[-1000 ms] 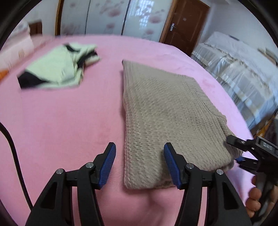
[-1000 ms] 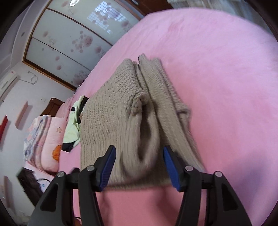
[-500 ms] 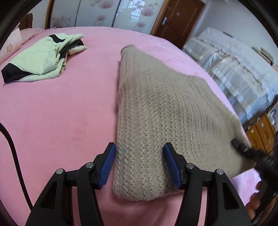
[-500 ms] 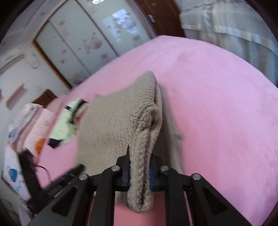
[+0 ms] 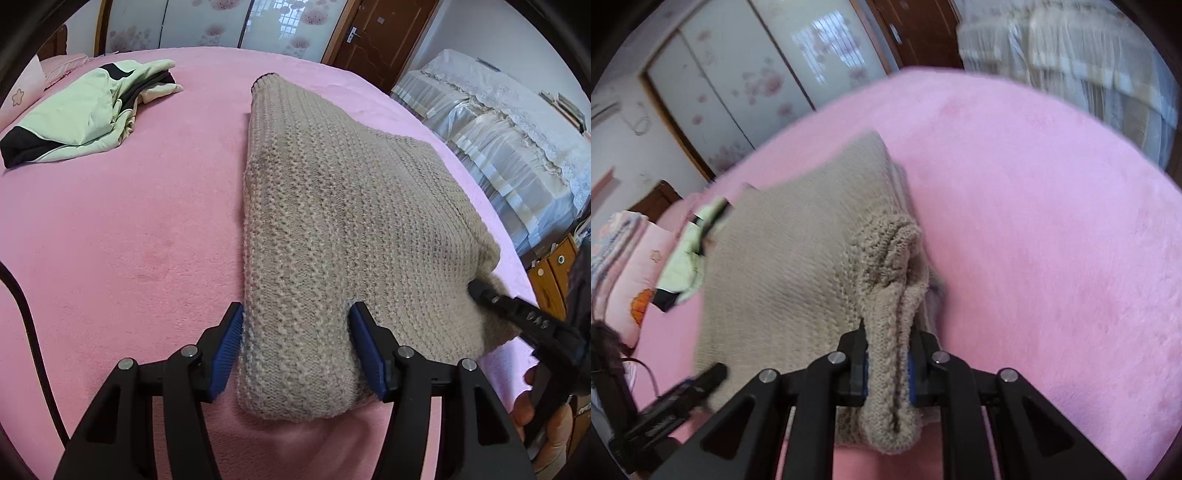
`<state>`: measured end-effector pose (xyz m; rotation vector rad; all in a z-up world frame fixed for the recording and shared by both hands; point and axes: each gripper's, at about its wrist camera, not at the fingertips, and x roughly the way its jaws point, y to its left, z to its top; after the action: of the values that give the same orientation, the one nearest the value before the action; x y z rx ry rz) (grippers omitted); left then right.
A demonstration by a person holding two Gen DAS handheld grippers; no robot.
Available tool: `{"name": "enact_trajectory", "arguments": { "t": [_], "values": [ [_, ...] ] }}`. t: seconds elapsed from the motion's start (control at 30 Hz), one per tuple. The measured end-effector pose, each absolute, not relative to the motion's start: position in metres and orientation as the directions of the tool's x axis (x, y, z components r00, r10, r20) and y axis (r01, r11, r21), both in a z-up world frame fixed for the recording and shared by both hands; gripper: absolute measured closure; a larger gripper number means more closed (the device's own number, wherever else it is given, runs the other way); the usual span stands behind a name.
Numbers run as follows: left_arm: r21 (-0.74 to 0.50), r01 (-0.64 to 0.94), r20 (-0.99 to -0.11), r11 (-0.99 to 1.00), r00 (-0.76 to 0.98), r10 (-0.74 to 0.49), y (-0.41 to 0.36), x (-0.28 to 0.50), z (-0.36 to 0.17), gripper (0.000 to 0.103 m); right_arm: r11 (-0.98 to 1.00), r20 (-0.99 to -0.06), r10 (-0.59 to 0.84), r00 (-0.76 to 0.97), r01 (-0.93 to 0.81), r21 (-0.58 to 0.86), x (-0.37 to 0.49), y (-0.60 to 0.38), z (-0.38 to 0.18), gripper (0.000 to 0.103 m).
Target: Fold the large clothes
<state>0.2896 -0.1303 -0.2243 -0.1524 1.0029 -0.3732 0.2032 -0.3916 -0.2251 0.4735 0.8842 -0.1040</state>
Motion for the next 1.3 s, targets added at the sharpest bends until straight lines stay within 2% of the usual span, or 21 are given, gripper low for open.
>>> {"name": "enact_trajectory", "arguments": {
  "t": [0.07, 0.13, 0.3, 0.37, 0.57, 0.7, 0.83, 0.87, 0.9, 0.93, 1.0, 1.07, 1.17, 1.3],
  "values": [
    [-0.275, 0.246, -0.805, 0.93, 0.47, -0.362, -0.132, 0.29, -0.22, 0.046, 0.895, -0.768, 0.128, 0.628, 0.261, 0.362, 0.201, -0.392, -0.222, 0.088],
    [-0.272, 0.269, -0.815, 0.924, 0.446, -0.37, -0.129, 0.292, -0.211, 0.046, 0.896, -0.771, 0.153, 0.618, 0.242, 0.372, 0.198, -0.392, -0.209, 0.081],
    [-0.235, 0.354, -0.826, 0.905, 0.418, -0.378, -0.12, 0.309, -0.169, 0.046, 0.935, -0.75, 0.111, 0.652, 0.189, 0.302, 0.189, -0.399, -0.161, 0.053],
    [-0.219, 0.378, -0.826, 0.899, 0.419, -0.377, -0.119, 0.321, -0.154, 0.046, 0.937, -0.733, 0.125, 0.669, 0.163, 0.309, 0.196, -0.402, -0.147, 0.051],
    [-0.139, 0.44, -0.851, 0.887, 0.405, -0.334, -0.146, 0.385, -0.133, 0.045, 0.955, -0.75, 0.119, 0.65, 0.133, 0.266, 0.273, -0.405, -0.134, 0.048],
    [-0.093, 0.411, -0.866, 0.907, 0.416, -0.278, -0.163, 0.44, -0.146, 0.045, 0.958, -0.799, 0.094, 0.594, 0.166, 0.236, 0.344, -0.416, -0.157, 0.048],
    [-0.124, 0.366, -0.881, 0.922, 0.388, -0.273, -0.175, 0.488, -0.162, 0.045, 0.939, -0.839, 0.105, 0.533, 0.225, 0.26, 0.385, -0.43, -0.185, 0.048],
    [-0.119, 0.364, -0.881, 0.924, 0.391, -0.267, -0.178, 0.493, -0.164, 0.045, 0.931, -0.845, 0.125, 0.52, 0.232, 0.28, 0.392, -0.433, -0.192, 0.051],
    [-0.102, 0.363, -0.881, 0.926, 0.399, -0.253, -0.18, 0.497, -0.167, 0.045, 0.922, -0.844, 0.161, 0.512, 0.228, 0.314, 0.397, -0.436, -0.198, 0.075],
    [-0.065, 0.369, -0.884, 0.927, 0.41, -0.225, -0.185, 0.499, -0.17, 0.043, 0.922, -0.842, 0.154, 0.516, 0.231, 0.31, 0.398, -0.437, -0.197, 0.079],
    [0.01, 0.374, -0.891, 0.927, 0.424, -0.161, -0.189, 0.503, -0.184, 0.042, 0.935, -0.84, 0.087, 0.535, 0.246, 0.254, 0.397, -0.439, -0.198, 0.08],
    [0.004, 0.363, -0.896, 0.932, 0.416, -0.158, -0.189, 0.503, -0.193, 0.041, 0.918, -0.854, 0.109, 0.508, 0.279, 0.283, 0.396, -0.447, -0.213, 0.079],
    [-0.016, 0.348, -0.887, 0.937, 0.428, -0.174, -0.186, 0.502, -0.193, 0.04, 0.895, -0.853, 0.106, 0.511, 0.326, 0.306, 0.388, -0.458, -0.215, 0.058],
    [-0.033, 0.344, -0.882, 0.938, 0.431, -0.189, -0.172, 0.494, -0.179, 0.039, 0.87, -0.831, 0.149, 0.536, 0.328, 0.368, 0.371, -0.463, -0.2, 0.053]
  ]
}}
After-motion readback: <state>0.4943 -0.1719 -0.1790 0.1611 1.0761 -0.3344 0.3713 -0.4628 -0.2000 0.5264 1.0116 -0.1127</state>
